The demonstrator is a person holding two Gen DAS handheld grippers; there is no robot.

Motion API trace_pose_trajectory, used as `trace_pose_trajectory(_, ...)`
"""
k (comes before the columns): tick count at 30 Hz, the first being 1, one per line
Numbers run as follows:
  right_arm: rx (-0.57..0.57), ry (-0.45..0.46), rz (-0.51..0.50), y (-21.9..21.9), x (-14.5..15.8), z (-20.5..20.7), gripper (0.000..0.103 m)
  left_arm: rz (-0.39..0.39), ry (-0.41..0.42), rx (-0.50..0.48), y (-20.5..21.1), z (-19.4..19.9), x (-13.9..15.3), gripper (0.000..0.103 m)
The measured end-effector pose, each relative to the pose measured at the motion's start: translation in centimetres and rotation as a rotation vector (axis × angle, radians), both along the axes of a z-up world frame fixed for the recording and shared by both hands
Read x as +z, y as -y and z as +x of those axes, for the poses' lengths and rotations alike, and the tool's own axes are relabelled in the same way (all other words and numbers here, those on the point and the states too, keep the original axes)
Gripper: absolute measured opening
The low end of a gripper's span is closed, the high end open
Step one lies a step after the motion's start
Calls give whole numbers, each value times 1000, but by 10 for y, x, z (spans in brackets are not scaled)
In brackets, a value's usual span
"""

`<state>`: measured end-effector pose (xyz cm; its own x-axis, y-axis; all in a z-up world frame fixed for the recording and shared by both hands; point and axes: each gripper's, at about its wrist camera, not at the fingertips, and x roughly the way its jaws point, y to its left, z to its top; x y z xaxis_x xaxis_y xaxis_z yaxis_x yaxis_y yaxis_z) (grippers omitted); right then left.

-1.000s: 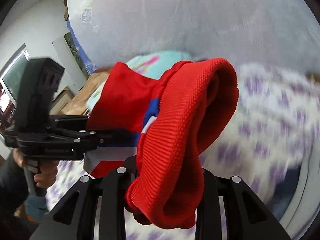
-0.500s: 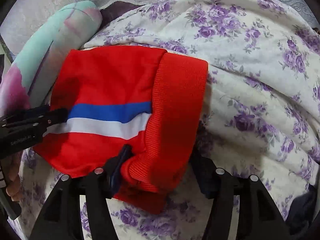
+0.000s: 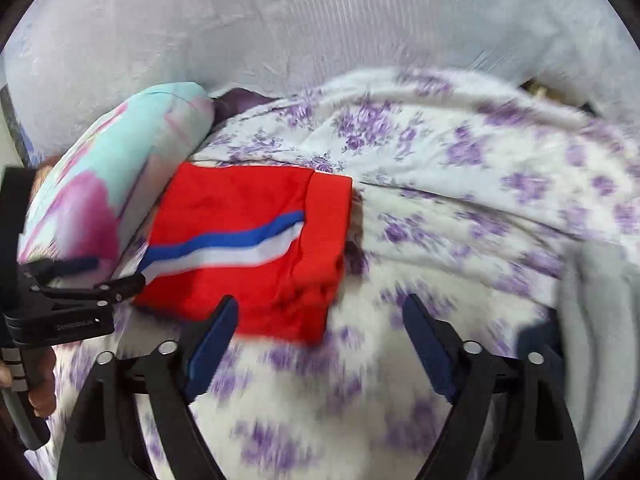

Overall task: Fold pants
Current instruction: 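Release the folded pants and withdraw both grippers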

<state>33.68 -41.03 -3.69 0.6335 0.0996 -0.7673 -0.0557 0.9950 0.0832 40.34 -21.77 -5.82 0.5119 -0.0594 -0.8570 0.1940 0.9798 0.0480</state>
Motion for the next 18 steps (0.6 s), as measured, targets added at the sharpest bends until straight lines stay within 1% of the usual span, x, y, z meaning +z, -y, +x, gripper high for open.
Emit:
trace_pose_trajectory(1,-2,9,-12,-4,6,-15,89,1,48,6,-1,-17,11,94)
trace_pose_trajectory(2,6,14,-18,-7,11,-26,91,-8,59,5,-2,-26,15,94)
trace_pose_trajectory(3,13,18,-26,-9,15,-37,93,-23,63,3,-5,-43,23,95)
trace_pose_trajectory(5,2,26,-47,-20,25,-58,95,-40,70,28,-12,-70,37,96)
trace_pose_trajectory(7,-16,43,-41,-26,38,-82,96,-50,80,44,-19,-100,48,98)
trace_pose_trajectory(11,-50,80,-44,-35,61,-126,99,-87,82,22,-33,-162,70,98)
trace_pose_trajectory(12,-49,84,-47,-38,66,-138,99,-88,83,18,-34,-169,73,98)
trace_pose_trajectory(15,-40,74,-44,-45,74,-157,99,-85,87,-1,-37,-200,82,98)
trace_pose_trajectory(18,-38,84,-66,-53,85,-180,99,-93,116,6,-44,-223,93,98)
